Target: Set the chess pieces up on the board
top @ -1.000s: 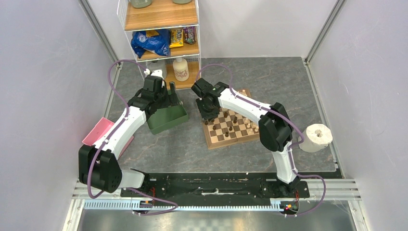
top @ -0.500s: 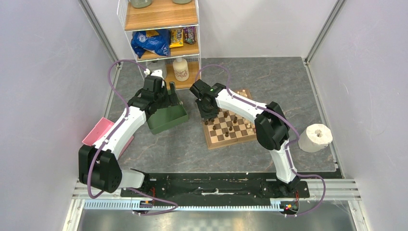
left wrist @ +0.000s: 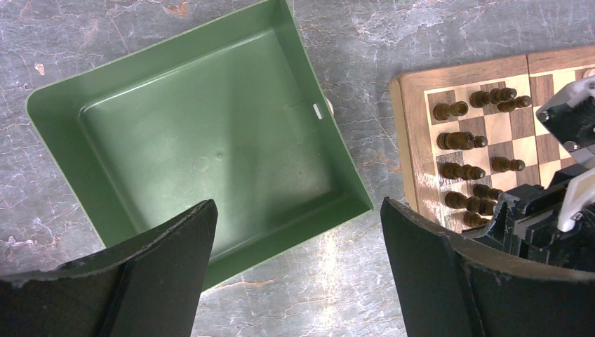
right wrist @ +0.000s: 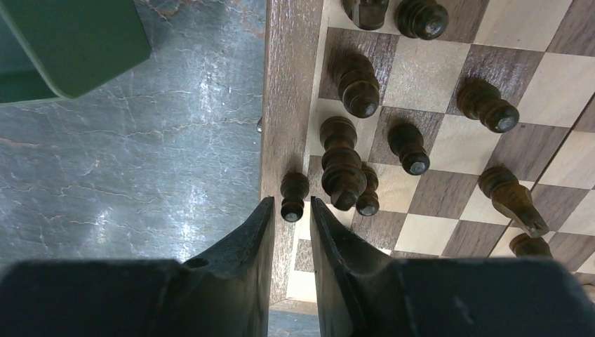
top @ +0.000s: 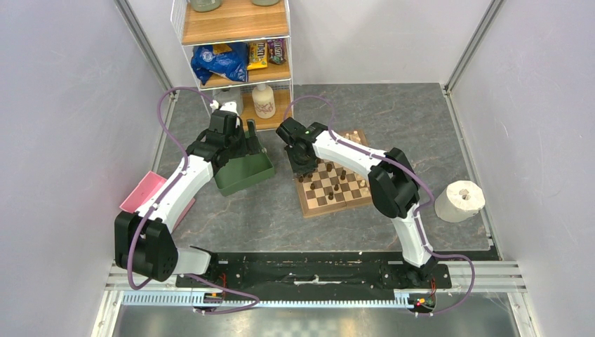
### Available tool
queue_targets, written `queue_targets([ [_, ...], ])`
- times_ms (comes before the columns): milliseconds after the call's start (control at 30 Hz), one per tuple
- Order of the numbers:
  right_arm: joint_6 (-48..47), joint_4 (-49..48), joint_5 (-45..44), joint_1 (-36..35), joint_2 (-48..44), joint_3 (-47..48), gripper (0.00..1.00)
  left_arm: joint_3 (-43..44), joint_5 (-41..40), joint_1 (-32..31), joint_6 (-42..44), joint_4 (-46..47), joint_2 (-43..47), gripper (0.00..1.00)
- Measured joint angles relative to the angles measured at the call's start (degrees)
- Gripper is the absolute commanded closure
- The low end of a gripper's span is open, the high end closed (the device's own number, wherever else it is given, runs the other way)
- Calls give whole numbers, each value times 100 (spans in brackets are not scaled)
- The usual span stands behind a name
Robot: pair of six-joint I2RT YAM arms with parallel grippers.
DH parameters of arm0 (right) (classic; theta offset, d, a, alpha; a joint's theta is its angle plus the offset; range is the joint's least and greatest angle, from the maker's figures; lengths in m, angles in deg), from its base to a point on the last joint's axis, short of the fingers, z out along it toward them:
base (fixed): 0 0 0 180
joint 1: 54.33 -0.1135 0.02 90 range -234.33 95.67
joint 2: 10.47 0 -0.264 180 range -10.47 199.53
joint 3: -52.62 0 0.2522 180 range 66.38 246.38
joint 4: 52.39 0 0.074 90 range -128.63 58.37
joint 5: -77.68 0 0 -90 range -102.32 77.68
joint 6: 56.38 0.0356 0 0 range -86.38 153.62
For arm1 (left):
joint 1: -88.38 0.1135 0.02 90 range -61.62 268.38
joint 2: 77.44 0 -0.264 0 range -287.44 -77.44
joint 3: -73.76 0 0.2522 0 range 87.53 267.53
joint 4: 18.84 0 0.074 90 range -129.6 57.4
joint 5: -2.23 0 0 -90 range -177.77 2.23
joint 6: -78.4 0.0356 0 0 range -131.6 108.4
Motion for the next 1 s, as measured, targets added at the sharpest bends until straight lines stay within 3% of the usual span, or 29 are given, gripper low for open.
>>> queue_targets([
  [167,-2,0,2,0,87,0,75,0,-2,0,0,0,0,7],
  [267,-7,-2,0,0,92,2,87,0,-2,0,0,0,0,7],
  [333,-4,-2,0,0,92,7,90,0,0,0,0,0,0,7],
  [567,-52,122,140,-4,-37,-15,92,0,-2,0,0,0,2,7],
  [767,-166,352,13,24,-911,-83,92,0,0,0,-2,2,0,7],
  [1000,-157,367,-83,544,-1097,597,92,0,17,0,-11,2,2,7],
])
